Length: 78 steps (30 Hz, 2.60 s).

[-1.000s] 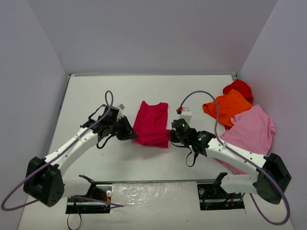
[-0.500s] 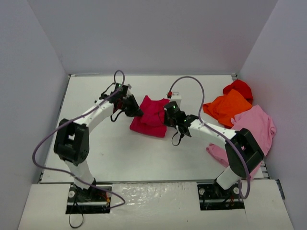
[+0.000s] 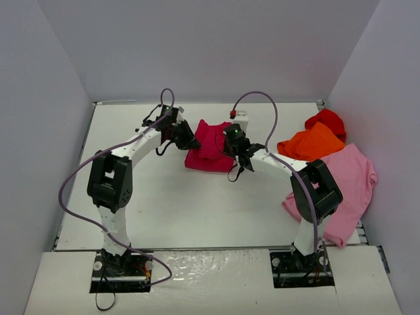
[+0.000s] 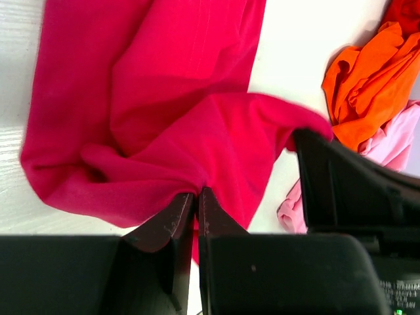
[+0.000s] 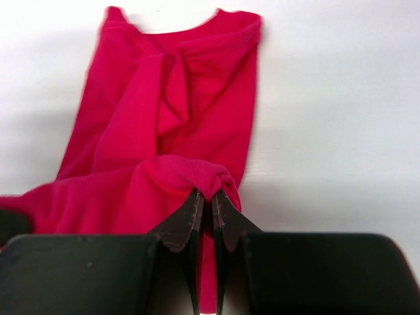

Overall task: Fold and stack the t-shirts
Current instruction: Fold the long partially folded tshirt into a neat square, then smooth out wrinkles on the folded tshirt

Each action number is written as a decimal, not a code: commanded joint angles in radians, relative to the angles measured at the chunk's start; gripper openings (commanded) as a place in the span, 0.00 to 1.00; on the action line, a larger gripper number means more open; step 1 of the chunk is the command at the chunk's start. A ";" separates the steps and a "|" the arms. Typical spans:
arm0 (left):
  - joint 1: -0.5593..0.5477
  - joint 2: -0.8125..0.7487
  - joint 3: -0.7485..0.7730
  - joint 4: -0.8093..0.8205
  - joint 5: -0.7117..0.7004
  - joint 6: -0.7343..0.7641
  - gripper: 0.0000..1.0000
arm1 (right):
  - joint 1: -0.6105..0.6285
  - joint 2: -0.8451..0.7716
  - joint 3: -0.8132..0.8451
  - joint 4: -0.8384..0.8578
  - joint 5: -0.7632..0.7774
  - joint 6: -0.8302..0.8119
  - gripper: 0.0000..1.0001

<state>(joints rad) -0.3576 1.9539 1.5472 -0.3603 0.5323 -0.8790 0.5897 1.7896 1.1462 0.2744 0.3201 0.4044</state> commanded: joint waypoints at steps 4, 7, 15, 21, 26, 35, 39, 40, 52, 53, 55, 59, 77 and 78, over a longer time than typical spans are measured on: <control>0.023 -0.027 0.000 0.059 0.040 0.000 0.00 | -0.027 0.068 0.102 0.112 0.094 -0.024 0.00; 0.037 -0.018 0.007 0.058 0.044 0.000 0.00 | -0.032 0.095 0.115 0.127 0.093 -0.027 0.10; 0.044 -0.004 -0.002 0.035 0.024 0.007 0.35 | -0.035 0.083 0.136 0.157 0.101 -0.063 0.81; 0.048 -0.090 -0.070 0.028 -0.051 0.039 0.42 | -0.025 -0.104 0.025 0.097 0.050 -0.017 0.83; 0.052 -0.177 -0.107 -0.005 -0.077 0.069 0.42 | 0.040 -0.252 -0.077 -0.029 -0.011 0.026 0.60; 0.062 -0.385 -0.169 -0.055 -0.095 0.061 0.41 | 0.143 -0.231 -0.090 -0.092 -0.092 0.068 0.00; 0.062 -0.480 -0.218 -0.094 -0.114 0.062 0.41 | 0.162 -0.158 -0.071 -0.070 -0.105 0.072 0.00; 0.062 -0.509 -0.238 -0.101 -0.119 0.060 0.41 | 0.163 -0.138 -0.065 -0.060 -0.104 0.069 0.00; 0.061 -0.739 -0.553 -0.068 -0.136 0.013 0.41 | 0.115 0.135 0.154 0.012 -0.105 -0.025 0.00; 0.060 -0.753 -0.599 -0.046 -0.130 0.003 0.41 | 0.097 0.176 0.220 -0.003 -0.108 -0.040 0.00; 0.060 -0.766 -0.643 -0.020 -0.116 -0.020 0.41 | 0.076 0.209 0.289 -0.029 -0.126 -0.047 0.00; 0.060 -0.782 -0.697 0.000 -0.111 -0.024 0.41 | 0.041 0.272 0.460 -0.073 -0.147 -0.084 0.00; 0.059 -0.765 -0.775 0.034 -0.086 -0.012 0.41 | -0.024 0.279 0.431 -0.130 -0.198 -0.050 0.00; 0.059 -0.765 -0.776 0.034 -0.086 -0.012 0.41 | -0.024 0.277 0.409 -0.123 -0.197 -0.049 0.00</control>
<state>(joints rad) -0.3016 1.2011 0.7431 -0.3836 0.4237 -0.8897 0.5579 2.1803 1.6244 0.1120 0.1324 0.3291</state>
